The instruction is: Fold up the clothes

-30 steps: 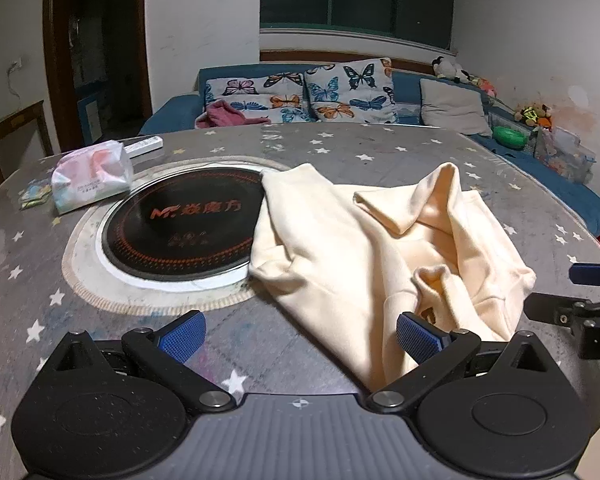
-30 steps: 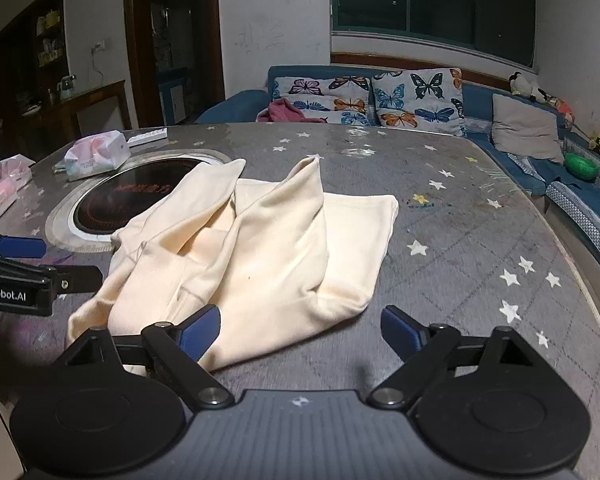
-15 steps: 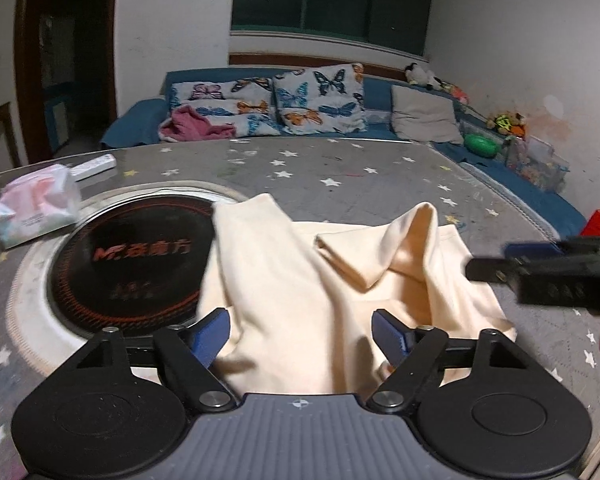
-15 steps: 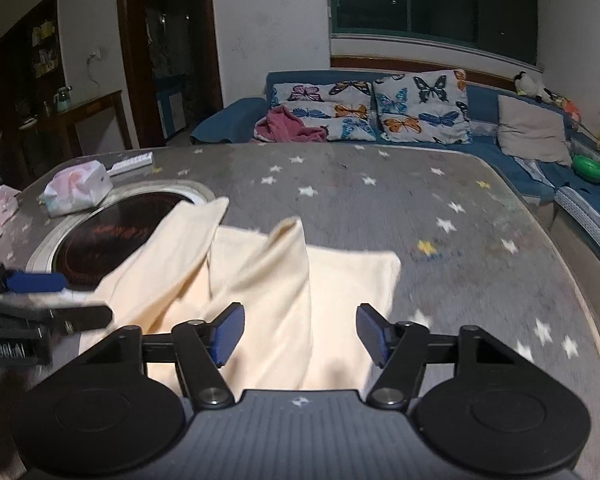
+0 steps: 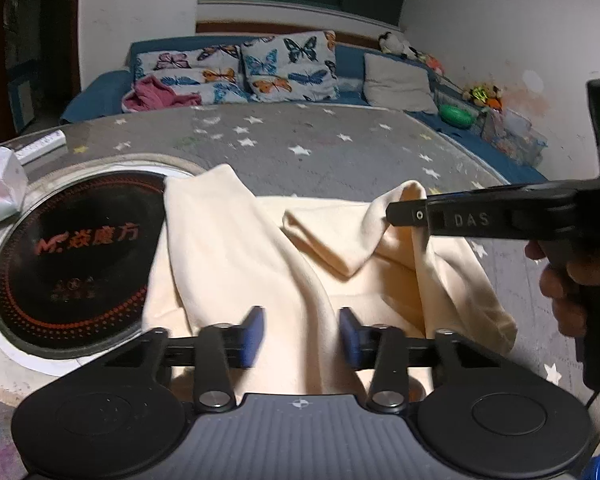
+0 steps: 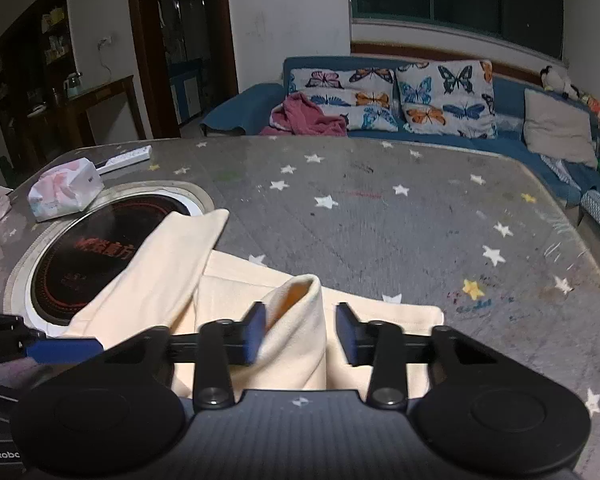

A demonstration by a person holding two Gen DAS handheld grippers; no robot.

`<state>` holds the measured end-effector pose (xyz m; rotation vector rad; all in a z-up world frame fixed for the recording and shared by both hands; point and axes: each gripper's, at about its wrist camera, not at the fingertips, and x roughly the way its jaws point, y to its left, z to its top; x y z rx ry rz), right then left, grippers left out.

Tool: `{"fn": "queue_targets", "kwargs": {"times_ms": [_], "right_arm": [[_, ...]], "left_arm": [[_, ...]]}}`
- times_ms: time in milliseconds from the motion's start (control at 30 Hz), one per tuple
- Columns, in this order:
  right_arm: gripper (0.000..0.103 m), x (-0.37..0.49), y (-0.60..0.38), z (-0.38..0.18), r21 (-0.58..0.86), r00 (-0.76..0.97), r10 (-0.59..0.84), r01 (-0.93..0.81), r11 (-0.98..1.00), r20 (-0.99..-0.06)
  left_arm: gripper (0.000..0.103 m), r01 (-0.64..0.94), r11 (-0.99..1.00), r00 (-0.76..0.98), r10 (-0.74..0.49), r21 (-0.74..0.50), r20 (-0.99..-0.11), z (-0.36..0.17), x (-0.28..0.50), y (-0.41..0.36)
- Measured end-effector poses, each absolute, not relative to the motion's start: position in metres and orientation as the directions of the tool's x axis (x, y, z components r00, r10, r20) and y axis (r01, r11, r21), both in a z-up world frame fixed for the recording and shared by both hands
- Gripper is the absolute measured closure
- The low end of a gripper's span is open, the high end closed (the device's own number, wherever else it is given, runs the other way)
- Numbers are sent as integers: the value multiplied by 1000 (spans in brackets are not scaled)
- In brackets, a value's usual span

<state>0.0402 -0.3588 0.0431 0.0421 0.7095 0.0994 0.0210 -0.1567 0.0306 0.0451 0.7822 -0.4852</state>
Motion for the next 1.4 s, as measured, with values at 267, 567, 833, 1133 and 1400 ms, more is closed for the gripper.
{"fn": "queue_targets", "kwargs": {"times_ms": [267,567,833,1133,1400], "right_arm": [[99,17,-376,52,75,792,71,-33,997,-606],[99,-57,-414,77,33,853,-92,126,991,-514],[99,-128,-463,64,89,817,-228,321,943,-529],[82,-171,-487,21,119,718,-266,436,892,-643],[55,-155,-462,33,-31,737,-314,371,928,-599]], "left_arm": [[96,459,878,616,-427,-139,-662,30,14,-151],[100,416,894,667,-424,-166,-613,46,-1,-122],[100,340,920,720,-387,-194,-576,59,-30,-75],[99,304,932,677,-357,-197,-644,43,-59,-42],[74,334,932,700,-345,-141,-625,51,-68,-49]]}}
